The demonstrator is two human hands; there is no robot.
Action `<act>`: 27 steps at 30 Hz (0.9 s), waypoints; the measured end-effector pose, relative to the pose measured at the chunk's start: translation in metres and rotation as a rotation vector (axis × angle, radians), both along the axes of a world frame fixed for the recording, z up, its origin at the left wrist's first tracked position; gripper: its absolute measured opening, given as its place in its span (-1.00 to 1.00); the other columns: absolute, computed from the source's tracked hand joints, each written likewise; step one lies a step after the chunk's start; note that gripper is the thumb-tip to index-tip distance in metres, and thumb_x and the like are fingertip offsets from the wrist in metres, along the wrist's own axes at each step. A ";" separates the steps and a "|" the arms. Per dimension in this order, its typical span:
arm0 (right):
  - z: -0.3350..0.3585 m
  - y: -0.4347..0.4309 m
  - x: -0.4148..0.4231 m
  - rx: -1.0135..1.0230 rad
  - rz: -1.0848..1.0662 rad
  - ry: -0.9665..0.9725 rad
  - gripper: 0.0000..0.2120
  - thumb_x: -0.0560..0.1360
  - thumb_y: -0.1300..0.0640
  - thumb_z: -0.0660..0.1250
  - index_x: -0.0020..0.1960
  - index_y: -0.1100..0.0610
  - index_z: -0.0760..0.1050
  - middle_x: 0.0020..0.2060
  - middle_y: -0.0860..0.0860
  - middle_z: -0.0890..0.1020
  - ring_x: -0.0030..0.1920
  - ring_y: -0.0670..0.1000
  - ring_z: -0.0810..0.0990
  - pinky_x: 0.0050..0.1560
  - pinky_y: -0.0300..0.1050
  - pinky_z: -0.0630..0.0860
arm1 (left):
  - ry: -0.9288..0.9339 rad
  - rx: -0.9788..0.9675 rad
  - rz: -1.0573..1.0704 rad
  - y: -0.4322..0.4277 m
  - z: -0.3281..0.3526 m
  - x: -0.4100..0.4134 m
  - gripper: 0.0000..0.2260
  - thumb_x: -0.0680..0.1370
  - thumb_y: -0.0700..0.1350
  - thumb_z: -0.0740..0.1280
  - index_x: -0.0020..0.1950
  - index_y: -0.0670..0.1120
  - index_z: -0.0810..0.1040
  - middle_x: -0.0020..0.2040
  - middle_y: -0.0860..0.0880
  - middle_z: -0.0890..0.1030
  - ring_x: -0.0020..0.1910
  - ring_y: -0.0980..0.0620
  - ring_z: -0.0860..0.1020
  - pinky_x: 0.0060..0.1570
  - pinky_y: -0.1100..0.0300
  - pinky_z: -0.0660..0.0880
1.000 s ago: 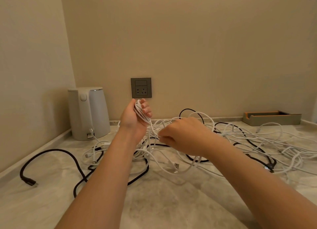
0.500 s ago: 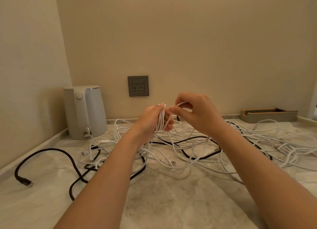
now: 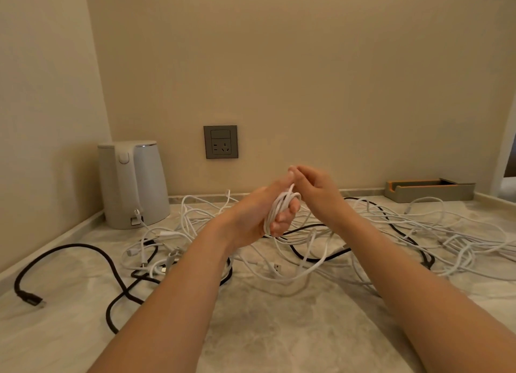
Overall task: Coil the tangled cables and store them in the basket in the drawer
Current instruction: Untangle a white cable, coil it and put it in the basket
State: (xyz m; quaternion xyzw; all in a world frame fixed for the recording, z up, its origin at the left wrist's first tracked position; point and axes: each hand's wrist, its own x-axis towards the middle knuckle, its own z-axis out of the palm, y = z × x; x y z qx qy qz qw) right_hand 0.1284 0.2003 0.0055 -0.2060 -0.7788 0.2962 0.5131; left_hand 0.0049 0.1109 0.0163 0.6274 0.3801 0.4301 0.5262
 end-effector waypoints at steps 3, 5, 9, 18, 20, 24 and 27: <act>-0.009 0.004 -0.006 -0.094 -0.045 -0.056 -0.42 0.62 -0.14 0.02 -0.32 0.30 0.37 -0.45 0.04 0.36 -0.40 -0.06 0.33 -0.31 -0.11 0.27 | -0.016 0.064 0.055 0.001 0.000 0.005 -0.68 0.59 0.03 0.17 -0.33 -0.07 0.31 -0.53 0.11 0.20 -0.61 0.21 0.17 -0.59 0.39 0.19; -0.009 0.004 -0.006 -0.172 -0.080 -0.078 -0.45 0.63 -0.13 0.00 -0.41 0.17 0.32 -0.55 -0.08 0.29 -0.51 -0.12 0.24 -0.39 -0.16 0.19 | -0.120 0.062 0.102 0.003 0.002 0.001 -0.67 0.64 -0.04 0.12 -0.32 -0.07 0.31 -0.54 0.12 0.19 -0.63 0.22 0.17 -0.62 0.40 0.18; 0.000 0.002 0.002 -0.571 0.066 -0.170 -0.54 0.60 -0.12 0.13 -0.38 0.10 0.27 -0.54 -0.07 0.19 -0.56 -0.10 0.15 -0.54 -0.27 0.17 | -0.322 0.084 0.180 0.008 0.005 -0.013 -0.67 0.66 -0.08 0.08 -0.31 -0.09 0.32 -0.57 0.12 0.22 -0.64 0.22 0.19 -0.63 0.39 0.14; 0.019 0.004 0.030 -0.975 0.484 0.071 -0.79 0.52 0.12 0.18 -0.25 0.18 0.39 -0.60 -0.10 0.23 -0.62 -0.19 0.09 -0.70 -0.43 0.09 | -0.519 0.077 0.321 0.014 0.001 -0.026 -0.68 0.66 -0.09 0.08 -0.27 -0.12 0.37 -0.57 0.11 0.25 -0.65 0.21 0.22 -0.65 0.39 0.19; 0.016 0.005 0.031 -0.709 0.200 -0.180 -0.71 0.60 0.09 0.17 -0.24 0.19 0.44 -0.56 -0.08 0.25 -0.60 -0.18 0.15 -0.65 -0.36 0.10 | -0.538 0.076 0.308 0.015 0.002 -0.021 -0.69 0.66 -0.09 0.08 -0.25 -0.12 0.38 -0.58 0.11 0.25 -0.66 0.21 0.22 -0.65 0.39 0.19; 0.010 -0.006 0.017 -0.314 -0.149 -0.529 -0.64 0.58 -0.04 0.22 -0.23 0.16 0.60 -0.47 -0.05 0.35 -0.53 -0.11 0.21 -0.54 -0.31 0.18 | -0.714 0.023 0.275 0.015 0.004 -0.018 -0.69 0.67 -0.08 0.06 -0.25 -0.11 0.37 -0.59 0.11 0.26 -0.66 0.23 0.24 -0.64 0.39 0.21; 0.008 -0.022 0.002 -0.186 -0.104 -0.691 -0.68 0.58 -0.03 0.23 -0.18 0.10 0.64 -0.49 -0.08 0.36 -0.53 -0.13 0.25 -0.49 -0.31 0.22 | -0.908 -0.008 0.267 0.015 0.009 -0.021 -0.68 0.67 -0.07 0.05 -0.25 -0.10 0.37 -0.59 0.11 0.30 -0.66 0.22 0.29 -0.63 0.40 0.25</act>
